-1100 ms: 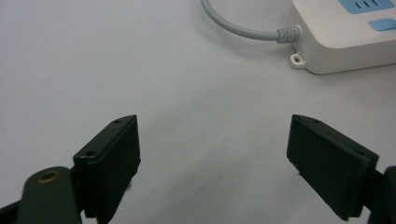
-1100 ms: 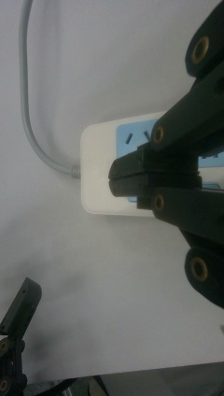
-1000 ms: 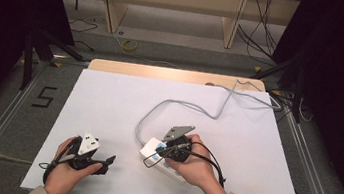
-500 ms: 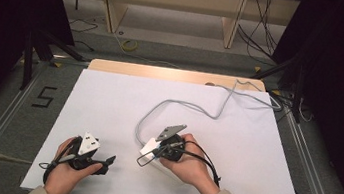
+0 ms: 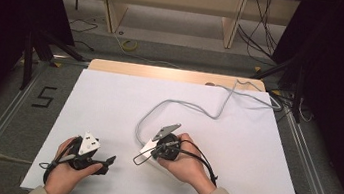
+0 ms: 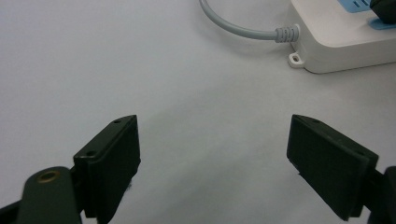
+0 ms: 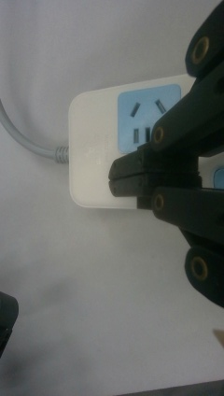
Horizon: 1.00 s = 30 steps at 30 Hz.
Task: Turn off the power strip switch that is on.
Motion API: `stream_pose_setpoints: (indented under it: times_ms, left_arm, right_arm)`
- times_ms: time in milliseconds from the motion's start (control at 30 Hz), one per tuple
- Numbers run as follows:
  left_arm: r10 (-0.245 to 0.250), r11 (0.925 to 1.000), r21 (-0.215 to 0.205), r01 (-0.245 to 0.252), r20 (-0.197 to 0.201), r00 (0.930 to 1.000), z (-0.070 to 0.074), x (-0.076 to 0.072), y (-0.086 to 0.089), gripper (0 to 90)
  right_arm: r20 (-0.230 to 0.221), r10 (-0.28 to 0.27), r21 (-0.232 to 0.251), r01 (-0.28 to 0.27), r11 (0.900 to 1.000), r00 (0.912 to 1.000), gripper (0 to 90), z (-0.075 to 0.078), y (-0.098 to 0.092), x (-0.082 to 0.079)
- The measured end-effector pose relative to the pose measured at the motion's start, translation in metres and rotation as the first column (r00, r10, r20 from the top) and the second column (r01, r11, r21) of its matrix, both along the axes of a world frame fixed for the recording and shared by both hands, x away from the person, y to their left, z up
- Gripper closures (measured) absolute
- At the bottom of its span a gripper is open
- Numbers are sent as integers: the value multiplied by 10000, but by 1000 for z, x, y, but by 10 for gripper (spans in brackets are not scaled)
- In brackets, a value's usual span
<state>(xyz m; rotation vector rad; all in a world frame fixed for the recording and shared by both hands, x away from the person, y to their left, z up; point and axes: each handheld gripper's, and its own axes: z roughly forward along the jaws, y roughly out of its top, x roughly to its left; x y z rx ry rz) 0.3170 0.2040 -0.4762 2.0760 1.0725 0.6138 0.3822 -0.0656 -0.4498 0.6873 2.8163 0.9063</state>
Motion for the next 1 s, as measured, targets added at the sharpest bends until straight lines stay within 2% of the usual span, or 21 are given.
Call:
stream_pose_setpoints:
  times_ms: [433, 1000]
  left_arm:
    - [21, 10000, 4, -21, -19, 10000, 0, 0, 0, 171]
    - [23, 10000, 53, -23, -33, 10000, -1, 0, 0, 171]
  right_arm:
    - [129, 49, -24, -49, 10000, 9999, 900, -1, 0, -1]
    - [-17, -191, 57, 191, 9998, 9998, 900, -1, 0, -2]
